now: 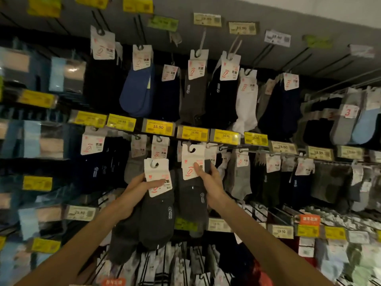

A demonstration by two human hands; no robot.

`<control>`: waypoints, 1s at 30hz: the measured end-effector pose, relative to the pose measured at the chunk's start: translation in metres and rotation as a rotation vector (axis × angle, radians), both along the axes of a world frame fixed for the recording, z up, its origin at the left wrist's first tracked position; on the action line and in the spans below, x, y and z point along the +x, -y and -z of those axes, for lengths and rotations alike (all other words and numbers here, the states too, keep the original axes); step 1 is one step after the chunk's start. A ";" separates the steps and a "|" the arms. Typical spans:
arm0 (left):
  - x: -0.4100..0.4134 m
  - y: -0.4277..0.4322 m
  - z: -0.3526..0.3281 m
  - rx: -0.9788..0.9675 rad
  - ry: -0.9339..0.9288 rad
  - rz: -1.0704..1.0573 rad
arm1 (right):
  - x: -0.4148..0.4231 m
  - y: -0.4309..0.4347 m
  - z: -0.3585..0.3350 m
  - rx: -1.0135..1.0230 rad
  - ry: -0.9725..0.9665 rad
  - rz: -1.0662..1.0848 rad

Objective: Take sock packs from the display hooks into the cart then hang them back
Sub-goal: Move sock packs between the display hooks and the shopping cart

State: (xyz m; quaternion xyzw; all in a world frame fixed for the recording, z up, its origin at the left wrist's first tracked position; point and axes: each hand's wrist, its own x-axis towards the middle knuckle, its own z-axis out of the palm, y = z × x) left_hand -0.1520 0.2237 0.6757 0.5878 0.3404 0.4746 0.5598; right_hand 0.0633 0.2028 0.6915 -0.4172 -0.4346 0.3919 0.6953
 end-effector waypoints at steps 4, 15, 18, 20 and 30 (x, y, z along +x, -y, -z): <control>-0.002 -0.012 -0.009 0.010 -0.003 0.005 | 0.000 -0.014 -0.011 0.049 0.015 0.029; 0.009 -0.021 -0.023 0.043 -0.022 -0.060 | 0.005 -0.055 -0.025 0.110 0.050 0.075; 0.012 -0.021 -0.024 0.045 -0.039 -0.060 | 0.007 -0.066 -0.019 0.068 0.010 0.066; 0.013 -0.022 -0.024 0.045 -0.042 -0.070 | 0.008 -0.077 -0.018 0.040 0.004 0.065; 0.018 -0.037 -0.026 0.041 -0.009 -0.079 | 0.015 -0.143 -0.024 -0.180 0.153 0.241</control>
